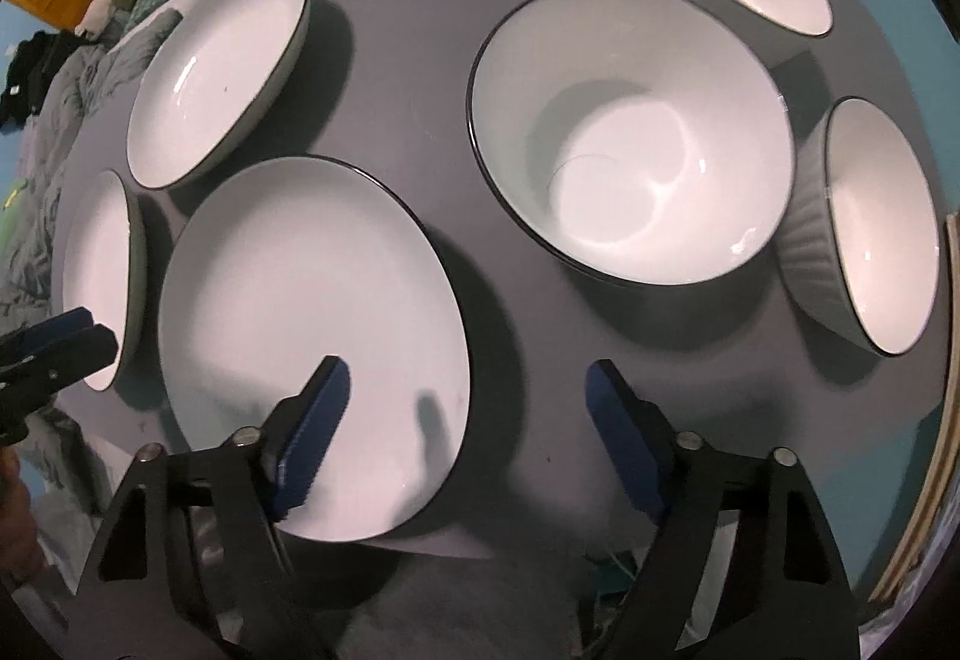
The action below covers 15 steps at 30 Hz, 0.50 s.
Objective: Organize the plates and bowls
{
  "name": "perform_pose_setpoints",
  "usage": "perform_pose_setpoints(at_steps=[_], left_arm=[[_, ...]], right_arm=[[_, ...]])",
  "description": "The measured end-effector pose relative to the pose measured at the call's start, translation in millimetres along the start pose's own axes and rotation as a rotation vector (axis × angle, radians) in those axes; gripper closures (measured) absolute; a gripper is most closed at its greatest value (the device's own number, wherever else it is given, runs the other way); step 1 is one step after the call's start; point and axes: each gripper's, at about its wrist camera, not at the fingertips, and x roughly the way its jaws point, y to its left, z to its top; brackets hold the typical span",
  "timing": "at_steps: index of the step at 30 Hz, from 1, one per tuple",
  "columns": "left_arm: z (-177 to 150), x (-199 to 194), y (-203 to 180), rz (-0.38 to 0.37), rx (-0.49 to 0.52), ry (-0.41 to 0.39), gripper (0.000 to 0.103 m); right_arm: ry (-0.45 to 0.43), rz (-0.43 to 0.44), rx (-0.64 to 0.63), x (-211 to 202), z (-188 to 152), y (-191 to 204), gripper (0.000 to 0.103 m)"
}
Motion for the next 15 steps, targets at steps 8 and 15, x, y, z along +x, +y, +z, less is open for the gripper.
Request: perform_pose_setpoints(at_steps=[8,15], left_arm=[[2,22,-18,-0.008,0.038,0.042,0.022],[0,42,-16,-0.056,0.008,0.117,0.044]], right_arm=[[0.069,0.029,0.006,13,-1,-14,0.055],[0.088,0.073,-0.009,6,-3,-24,0.064]])
